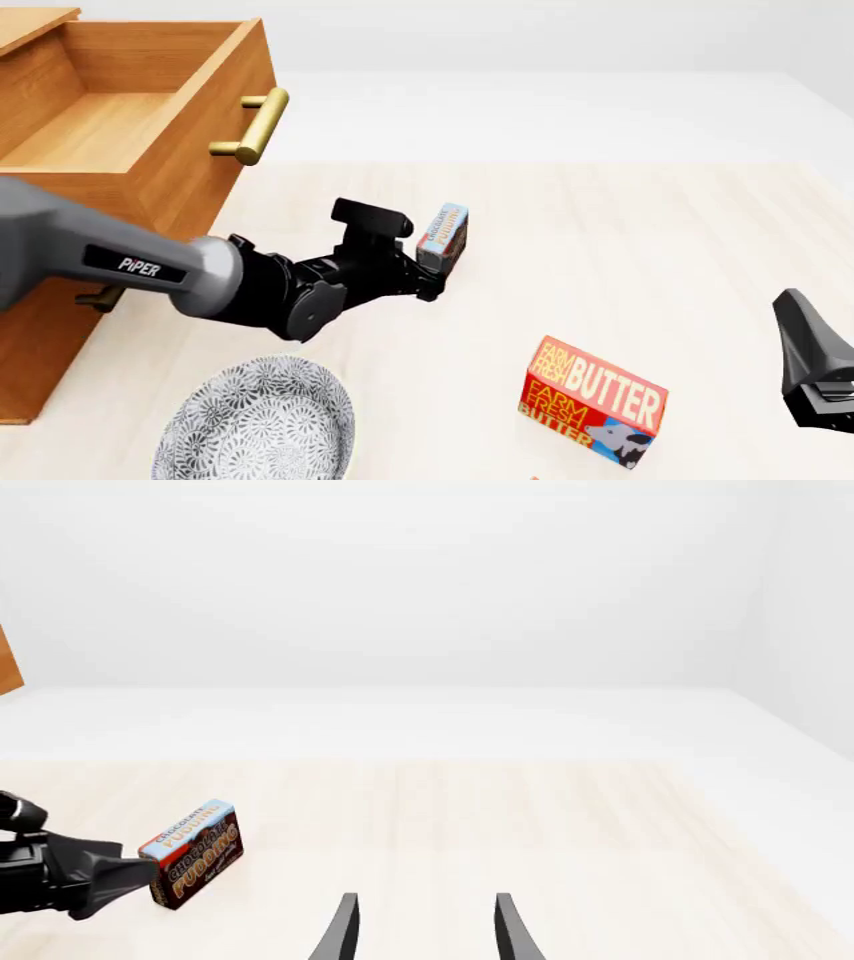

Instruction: Put the chocolate pudding in the top drawer of the cabinet and close it.

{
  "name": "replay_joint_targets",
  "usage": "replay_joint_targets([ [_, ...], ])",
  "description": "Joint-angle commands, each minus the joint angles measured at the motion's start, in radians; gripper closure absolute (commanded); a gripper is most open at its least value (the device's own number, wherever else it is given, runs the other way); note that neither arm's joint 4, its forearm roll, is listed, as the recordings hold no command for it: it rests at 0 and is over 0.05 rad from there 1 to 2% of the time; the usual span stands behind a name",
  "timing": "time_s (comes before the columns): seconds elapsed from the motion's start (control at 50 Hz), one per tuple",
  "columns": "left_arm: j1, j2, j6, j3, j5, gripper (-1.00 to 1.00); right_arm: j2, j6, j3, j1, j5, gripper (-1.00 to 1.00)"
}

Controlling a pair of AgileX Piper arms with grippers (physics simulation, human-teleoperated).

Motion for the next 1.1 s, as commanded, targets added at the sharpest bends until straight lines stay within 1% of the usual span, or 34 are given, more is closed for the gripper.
replay_joint_targets([
  [0.02, 0.012, 0.029, 0.003, -0.015, -0.002, -1.0, 0.0, 0.0, 0.0, 0.0, 0.0, -1.0],
  [0.36, 0.028, 0.053, 0.011, -0.038, 0.005, -1.0, 0.0, 0.0, 0.0, 0.0, 0.0, -1.0],
  [1.1, 0.007, 0.136, -0.049, -0.083, -0.027, -1.0, 0.0, 0.0, 0.0, 0.0, 0.0, -1.0],
])
